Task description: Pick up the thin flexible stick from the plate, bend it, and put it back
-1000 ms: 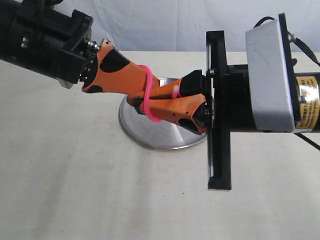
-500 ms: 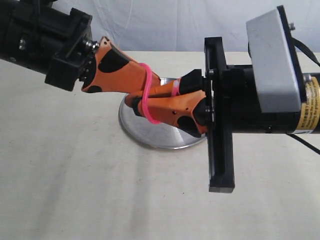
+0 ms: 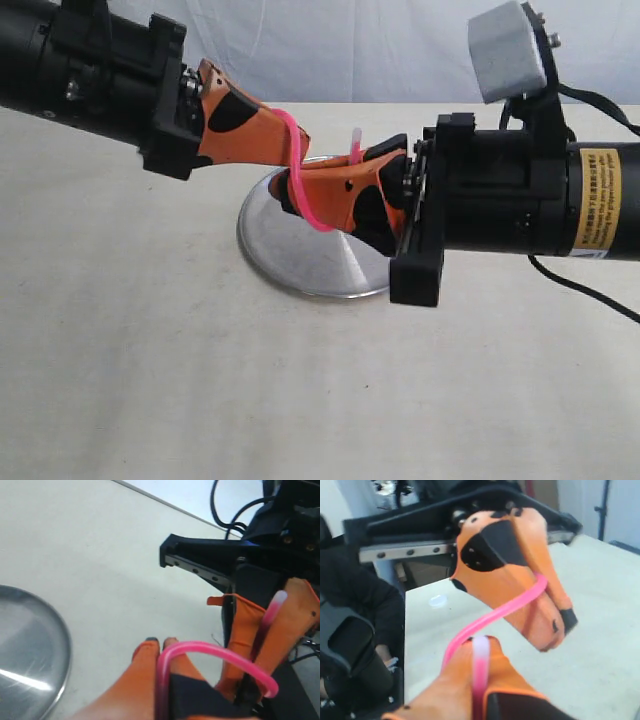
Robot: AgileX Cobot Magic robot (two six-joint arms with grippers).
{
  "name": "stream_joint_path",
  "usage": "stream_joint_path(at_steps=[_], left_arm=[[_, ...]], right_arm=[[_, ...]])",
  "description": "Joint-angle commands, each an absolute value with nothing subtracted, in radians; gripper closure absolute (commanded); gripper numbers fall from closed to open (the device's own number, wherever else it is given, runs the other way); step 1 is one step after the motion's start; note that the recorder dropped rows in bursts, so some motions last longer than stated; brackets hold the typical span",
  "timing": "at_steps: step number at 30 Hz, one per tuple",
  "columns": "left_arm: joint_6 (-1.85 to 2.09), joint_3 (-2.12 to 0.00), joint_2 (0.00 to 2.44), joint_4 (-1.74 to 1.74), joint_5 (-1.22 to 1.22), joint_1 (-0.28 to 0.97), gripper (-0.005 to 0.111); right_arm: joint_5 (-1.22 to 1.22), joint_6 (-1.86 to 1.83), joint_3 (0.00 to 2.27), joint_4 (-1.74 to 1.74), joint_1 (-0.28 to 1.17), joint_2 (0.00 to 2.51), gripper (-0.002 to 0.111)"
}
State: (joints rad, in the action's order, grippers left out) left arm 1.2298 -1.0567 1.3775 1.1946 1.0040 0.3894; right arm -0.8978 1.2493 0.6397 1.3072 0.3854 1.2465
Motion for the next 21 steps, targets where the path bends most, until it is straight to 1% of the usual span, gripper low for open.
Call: stream_joint_path(at_steps=[1,7,13,21], left_arm=[[1.215,-1.065,1.391,1.185,0.787,0.375,0.107],[1.211,-1.065,1.391,1.129,0.759,0.375,0.107],[1.211,-1.065,1.391,1.122,0.734,0.375,0.107],[1.182,-1.065,1.391,1.105,0.721,0.377,0.107]], right_arm=[[-1.008,1.348,0.634,1.377,0.41,1.235,0.109],[-0.949,1.49,0.634,1.375,0.41,1.235,0.109],[-0.942,1.507,0.634,1.332,0.41,1.235,0.109],[-0.832,1.56,0.634,1.286,0.41,1.239,0.109]])
